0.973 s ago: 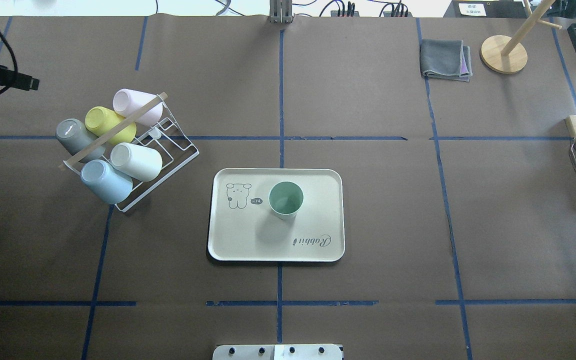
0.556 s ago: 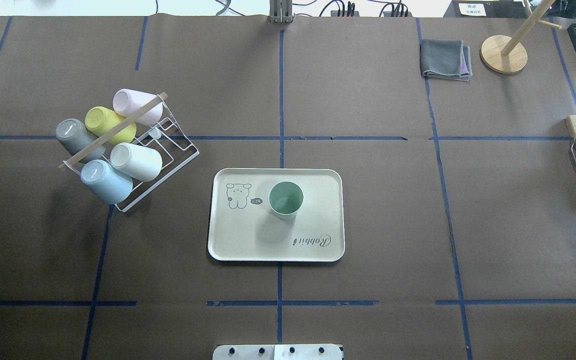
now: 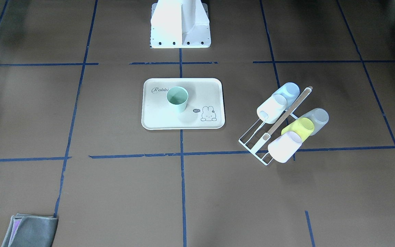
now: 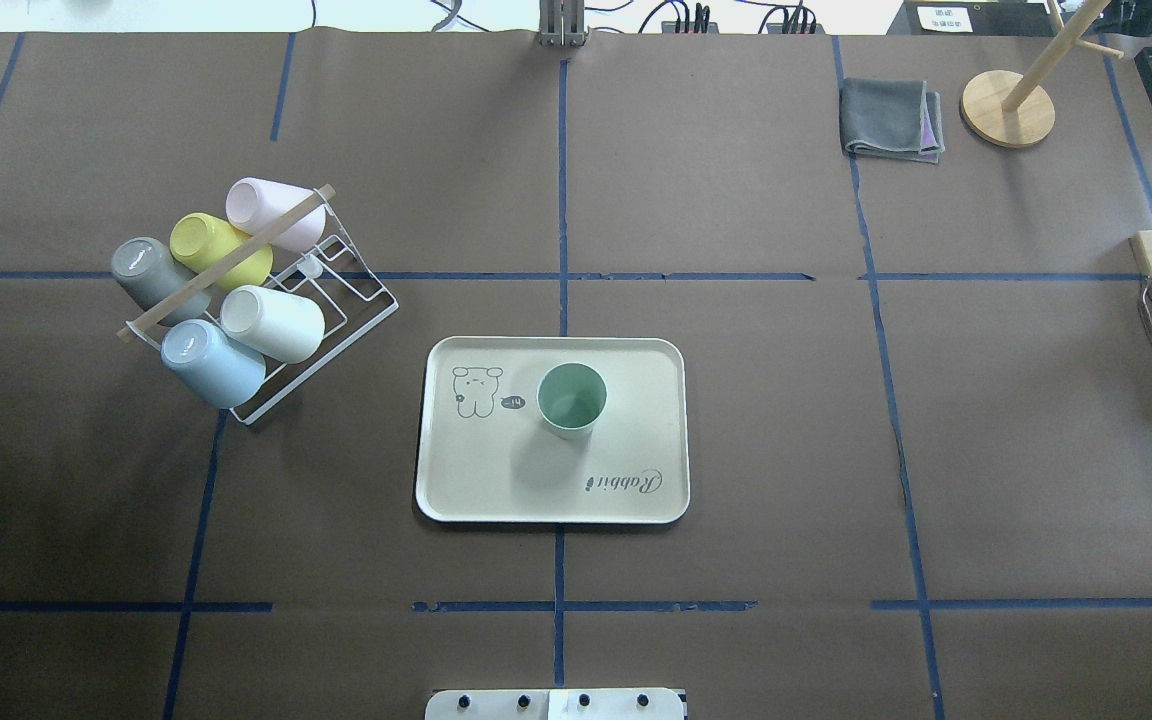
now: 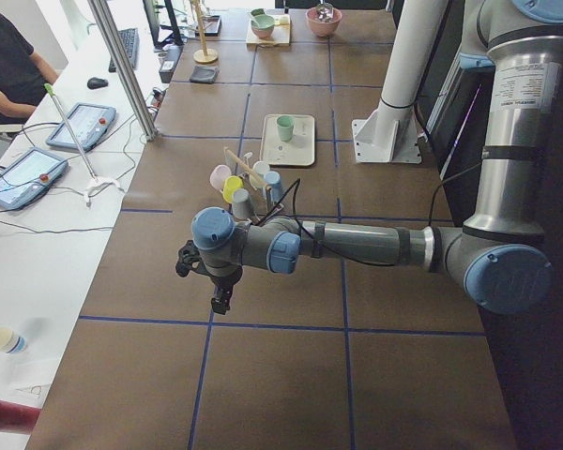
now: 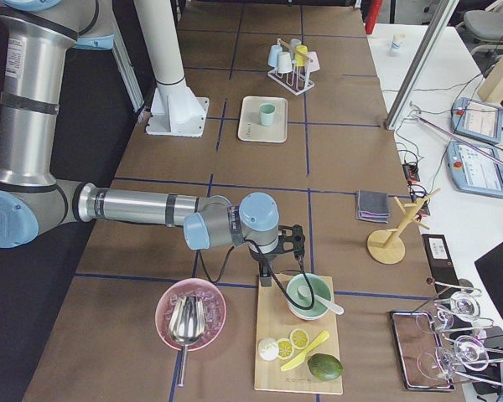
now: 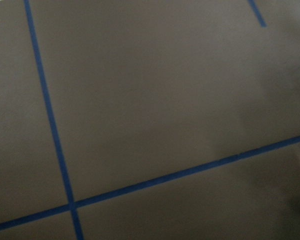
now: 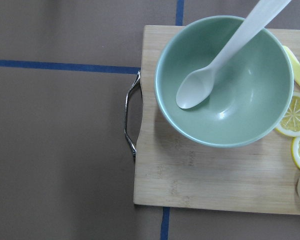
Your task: Pick up and place green cup on tray
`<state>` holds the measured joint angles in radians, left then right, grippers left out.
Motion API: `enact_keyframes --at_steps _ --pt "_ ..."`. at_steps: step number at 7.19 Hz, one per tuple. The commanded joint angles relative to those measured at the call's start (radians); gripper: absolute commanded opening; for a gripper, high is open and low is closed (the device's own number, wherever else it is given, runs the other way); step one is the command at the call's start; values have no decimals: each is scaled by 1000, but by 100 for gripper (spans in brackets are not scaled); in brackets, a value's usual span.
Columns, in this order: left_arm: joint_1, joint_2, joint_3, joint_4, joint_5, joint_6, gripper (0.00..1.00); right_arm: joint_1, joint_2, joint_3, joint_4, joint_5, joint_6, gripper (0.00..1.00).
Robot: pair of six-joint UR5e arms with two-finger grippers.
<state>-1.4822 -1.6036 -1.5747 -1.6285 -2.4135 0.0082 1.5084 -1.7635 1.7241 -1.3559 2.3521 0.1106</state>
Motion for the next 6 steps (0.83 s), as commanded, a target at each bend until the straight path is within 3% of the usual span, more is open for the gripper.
enact_keyframes --at_steps 1,3,6 --pt "-12 34 -2 55 -32 -48 100 38 64 20 -228 3 -142 100" --pt "-10 57 -40 50 -30 -48 100 91 128 38 -432 1 -292 100" --pt "-12 68 -106 112 -27 -54 100 92 115 35 -437 -17 -308 100"
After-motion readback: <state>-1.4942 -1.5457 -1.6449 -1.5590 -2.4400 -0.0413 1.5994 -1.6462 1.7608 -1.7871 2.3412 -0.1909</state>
